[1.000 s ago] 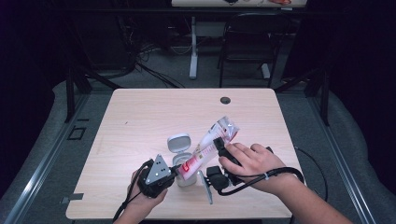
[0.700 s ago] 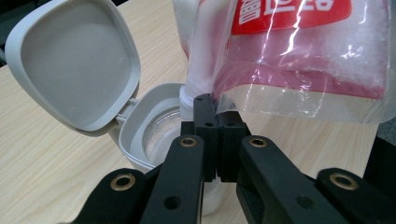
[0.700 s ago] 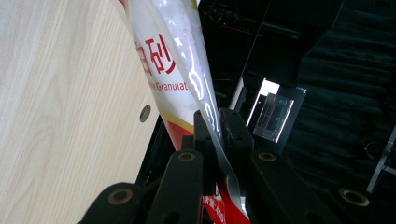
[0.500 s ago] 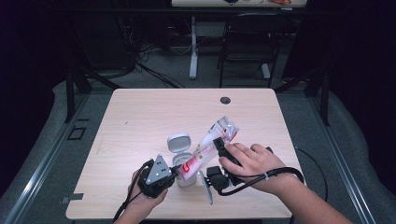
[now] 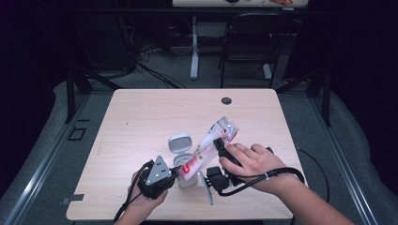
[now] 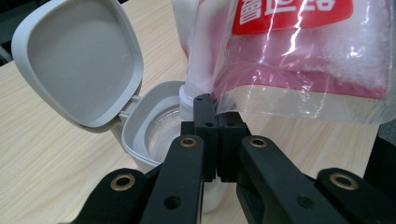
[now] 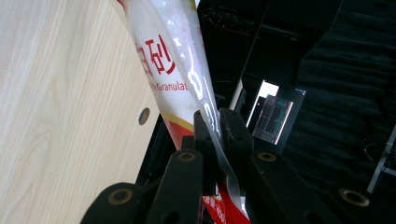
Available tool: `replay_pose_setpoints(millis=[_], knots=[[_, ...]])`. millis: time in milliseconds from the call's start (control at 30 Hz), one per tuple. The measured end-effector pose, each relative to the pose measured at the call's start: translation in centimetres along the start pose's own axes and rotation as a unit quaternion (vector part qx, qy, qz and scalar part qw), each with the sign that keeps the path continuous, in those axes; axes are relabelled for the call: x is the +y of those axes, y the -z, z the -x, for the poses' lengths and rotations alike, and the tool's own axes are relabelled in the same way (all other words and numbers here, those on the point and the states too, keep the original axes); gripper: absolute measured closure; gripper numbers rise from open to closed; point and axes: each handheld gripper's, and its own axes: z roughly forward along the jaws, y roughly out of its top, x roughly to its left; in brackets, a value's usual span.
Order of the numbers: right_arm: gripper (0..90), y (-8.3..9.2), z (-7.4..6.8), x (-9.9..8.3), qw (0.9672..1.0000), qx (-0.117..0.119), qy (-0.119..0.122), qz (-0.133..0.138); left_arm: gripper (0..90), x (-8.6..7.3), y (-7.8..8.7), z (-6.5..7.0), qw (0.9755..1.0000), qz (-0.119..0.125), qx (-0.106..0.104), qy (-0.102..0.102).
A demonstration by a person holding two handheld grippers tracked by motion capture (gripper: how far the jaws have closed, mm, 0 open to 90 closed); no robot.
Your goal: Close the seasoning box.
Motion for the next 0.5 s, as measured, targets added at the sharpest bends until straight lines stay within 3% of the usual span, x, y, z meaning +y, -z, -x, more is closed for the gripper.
replay_pose_setpoints(millis=[500], knots=[[86.5,-0.14,0.06,0.2,1.0,0.002,-0.001,0.006,89.8,-0.16,0.17,0.05,1.0,-0.001,0.003,0.0]])
